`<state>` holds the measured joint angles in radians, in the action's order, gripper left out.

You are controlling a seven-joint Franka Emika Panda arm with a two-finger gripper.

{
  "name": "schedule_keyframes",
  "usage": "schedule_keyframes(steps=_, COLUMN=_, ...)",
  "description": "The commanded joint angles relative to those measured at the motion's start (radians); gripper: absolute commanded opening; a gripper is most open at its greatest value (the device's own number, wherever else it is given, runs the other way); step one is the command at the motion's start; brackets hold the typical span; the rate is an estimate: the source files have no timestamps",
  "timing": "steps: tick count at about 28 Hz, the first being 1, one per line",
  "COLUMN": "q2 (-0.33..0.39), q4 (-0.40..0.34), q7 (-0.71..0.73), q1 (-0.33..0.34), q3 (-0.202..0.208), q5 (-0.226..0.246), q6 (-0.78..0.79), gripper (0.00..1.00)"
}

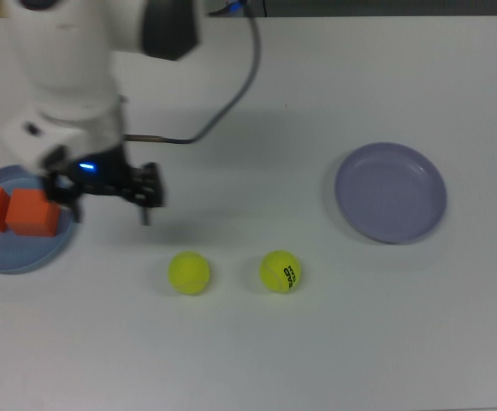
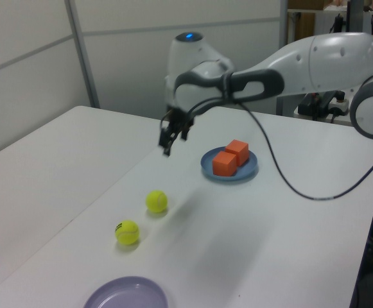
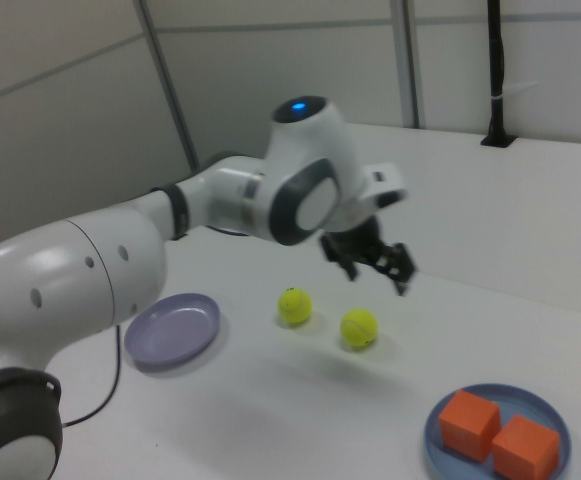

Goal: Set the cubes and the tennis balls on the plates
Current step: 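Lower the gripper onto a yellow tennis ball and close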

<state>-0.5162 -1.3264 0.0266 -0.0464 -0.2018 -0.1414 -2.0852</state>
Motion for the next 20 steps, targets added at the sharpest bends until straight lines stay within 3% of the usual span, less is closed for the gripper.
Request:
schedule_keyframes(steps=1, q2=-0.033, q4=-0.031, q7=-0.001, q1=0.086, q3=0.01, q5=-0.049, q6=-0.016, gripper=1.0)
schedule_keyframes(steps=2, q2=-0.051, q4=-0.031, q7=-0.004, q1=0.114, q3=0.01, q5=-0.084, q6=-0.021, gripper=1.0)
schedule_keyframes(steps=5, q2=-0.087, q4=-0.03, q7=-0.004, q1=0.14, q3=0.018, q5=-0.11, q6=-0.05, gripper=1.0)
schedule_keyframes(steps=11, q2=-0.153, q4=-0.05, q7=-0.005, q1=0.14, q3=0.021, q5=-0.19, q6=-0.194, gripper=1.0)
schedule_keyframes(steps=16, q2=-0.192, q4=-0.051, q7=-0.007, q1=0.138, q3=0.05, q5=-0.245, q6=-0.245, gripper=1.0)
schedule_keyframes(steps=18, q2=-0.2, q4=-0.053, q7=-0.007, q1=0.138, q3=0.05, q5=-0.279, q6=-0.253, gripper=0.92)
schedule_keyframes(steps=19, q2=-0.2, q4=-0.053, q7=-0.007, q1=0.138, q3=0.051, q5=-0.288, q6=-0.253, gripper=0.82)
schedule_keyframes(steps=20, q2=-0.2, q4=-0.054, q7=-0.007, q1=0.138, q3=0.05, q5=-0.294, q6=-0.253, gripper=0.64)
